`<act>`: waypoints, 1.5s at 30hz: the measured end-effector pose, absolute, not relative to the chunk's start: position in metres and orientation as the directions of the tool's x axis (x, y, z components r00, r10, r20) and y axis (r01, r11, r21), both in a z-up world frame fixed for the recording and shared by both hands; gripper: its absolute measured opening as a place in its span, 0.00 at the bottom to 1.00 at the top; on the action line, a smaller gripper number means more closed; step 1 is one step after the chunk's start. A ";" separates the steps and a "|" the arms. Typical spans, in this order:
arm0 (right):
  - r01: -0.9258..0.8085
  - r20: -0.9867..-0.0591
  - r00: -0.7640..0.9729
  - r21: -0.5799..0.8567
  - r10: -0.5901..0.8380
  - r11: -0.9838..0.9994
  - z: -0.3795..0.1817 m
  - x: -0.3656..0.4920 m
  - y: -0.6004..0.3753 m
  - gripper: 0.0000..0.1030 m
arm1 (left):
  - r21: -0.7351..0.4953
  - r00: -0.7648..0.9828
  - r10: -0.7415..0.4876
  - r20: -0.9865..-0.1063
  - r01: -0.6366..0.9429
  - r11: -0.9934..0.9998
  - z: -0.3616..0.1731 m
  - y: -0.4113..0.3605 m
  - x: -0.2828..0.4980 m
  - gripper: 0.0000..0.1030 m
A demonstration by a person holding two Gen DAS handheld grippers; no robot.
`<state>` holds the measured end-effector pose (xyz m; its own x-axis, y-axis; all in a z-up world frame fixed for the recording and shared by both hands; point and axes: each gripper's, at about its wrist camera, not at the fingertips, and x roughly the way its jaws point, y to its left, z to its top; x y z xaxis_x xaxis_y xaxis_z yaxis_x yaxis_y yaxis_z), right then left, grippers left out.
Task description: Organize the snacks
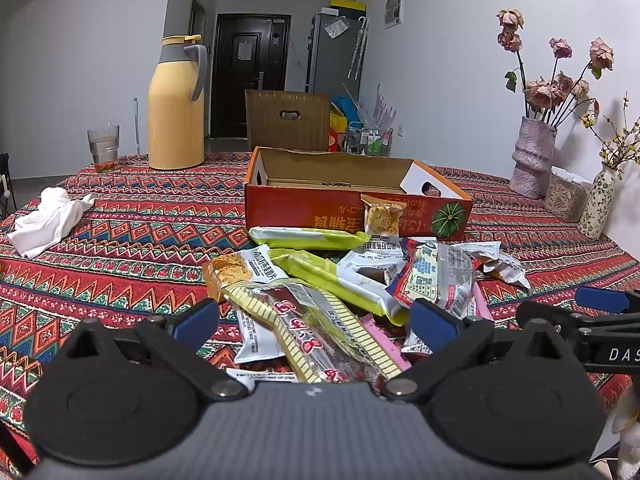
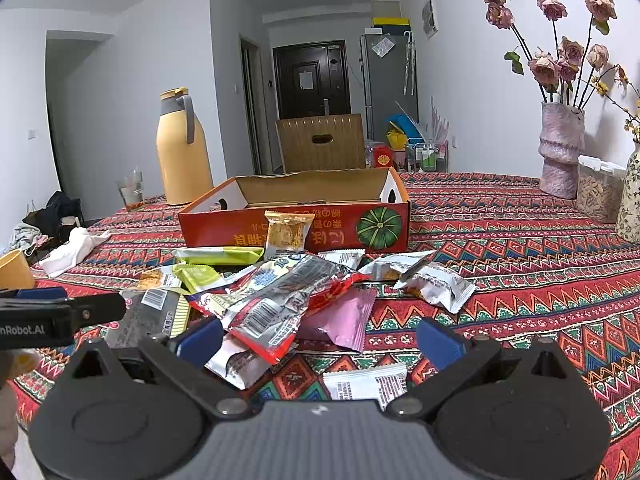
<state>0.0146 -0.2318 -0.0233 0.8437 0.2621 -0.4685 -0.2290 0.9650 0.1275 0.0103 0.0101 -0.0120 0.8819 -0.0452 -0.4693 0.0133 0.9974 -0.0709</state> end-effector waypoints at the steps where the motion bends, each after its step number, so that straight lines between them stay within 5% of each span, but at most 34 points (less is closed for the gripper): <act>1: -0.229 -0.468 0.844 0.128 0.262 0.965 -0.023 0.015 -0.232 1.00 | -0.071 0.882 -0.045 -0.469 0.013 0.997 -0.012 0.010 0.010 1.00; 26: -0.232 -0.494 0.834 0.089 0.245 0.969 -0.034 0.014 -0.236 0.99 | -0.091 0.873 -0.035 -0.487 -0.011 0.996 -0.018 0.019 0.010 1.00; 45: -0.190 -0.600 0.779 0.049 0.181 0.980 -0.076 0.025 -0.246 0.62 | -0.086 0.858 -0.027 -0.513 -0.020 0.996 -0.025 0.018 0.009 1.00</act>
<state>0.0254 -0.2455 -0.0763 0.7791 0.1815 -0.6001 -0.1903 0.9805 0.0494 0.0091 0.0175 -0.0251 0.8578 -0.0268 -0.5133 -0.0201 0.9961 -0.0856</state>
